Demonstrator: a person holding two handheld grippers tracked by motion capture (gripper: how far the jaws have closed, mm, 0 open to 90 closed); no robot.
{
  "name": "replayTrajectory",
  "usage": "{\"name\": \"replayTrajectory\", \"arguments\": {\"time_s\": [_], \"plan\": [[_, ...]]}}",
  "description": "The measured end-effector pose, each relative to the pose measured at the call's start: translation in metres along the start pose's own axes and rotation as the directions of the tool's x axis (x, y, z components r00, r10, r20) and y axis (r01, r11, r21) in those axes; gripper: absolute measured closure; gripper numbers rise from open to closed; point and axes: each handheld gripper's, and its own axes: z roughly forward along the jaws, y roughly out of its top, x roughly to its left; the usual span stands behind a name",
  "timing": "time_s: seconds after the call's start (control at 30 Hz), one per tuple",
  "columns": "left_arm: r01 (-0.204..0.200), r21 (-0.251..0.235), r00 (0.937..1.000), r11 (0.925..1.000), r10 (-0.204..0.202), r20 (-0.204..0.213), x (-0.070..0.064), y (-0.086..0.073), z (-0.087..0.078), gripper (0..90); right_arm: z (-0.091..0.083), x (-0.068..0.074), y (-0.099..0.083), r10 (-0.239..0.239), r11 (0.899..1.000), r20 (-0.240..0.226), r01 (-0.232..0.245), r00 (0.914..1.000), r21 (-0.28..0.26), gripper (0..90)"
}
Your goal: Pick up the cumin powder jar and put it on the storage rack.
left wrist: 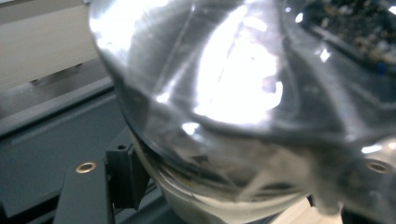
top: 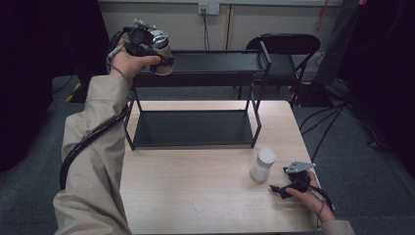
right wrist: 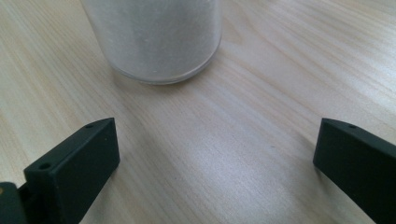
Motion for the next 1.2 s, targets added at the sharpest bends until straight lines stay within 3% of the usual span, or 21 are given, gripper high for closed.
{"name": "replayTrajectory", "arguments": {"time_s": [0.27, 0.6, 0.93, 1.2], "plan": [[0.011, 0.026, 0.9981, 0.9996, -0.01, -0.061, 0.003, 0.015, 0.021, 30.6, 0.0, 0.0, 0.0, 0.0, 1.0, 0.0, 0.0, 1.0, 0.0, 0.0], [0.055, 0.032, 0.9931, 0.998, -0.051, -0.106, 0.01, 0.012, 0.045, 30.6, 0.0, 0.0, 0.0, 0.0, 1.0, 0.0, 0.0, 1.0, 0.0, 0.0], [0.05, 0.053, 0.9941, 0.9973, -0.045, -0.098, 0.018, 0.01, 0.057, 30.5, 0.0, 0.0, 0.0, 0.0, 1.0, 0.0, 0.0, 1.0, 0.0, 0.0], [0.079, 0.037, 0.9932, 0.9962, -0.076, -0.088, 0.024, 0.003, 0.065, 30.5, 0.0, 0.0, 0.0, 0.0, 1.0, 0.0, 0.0, 1.0, 0.0, 0.0]]}}
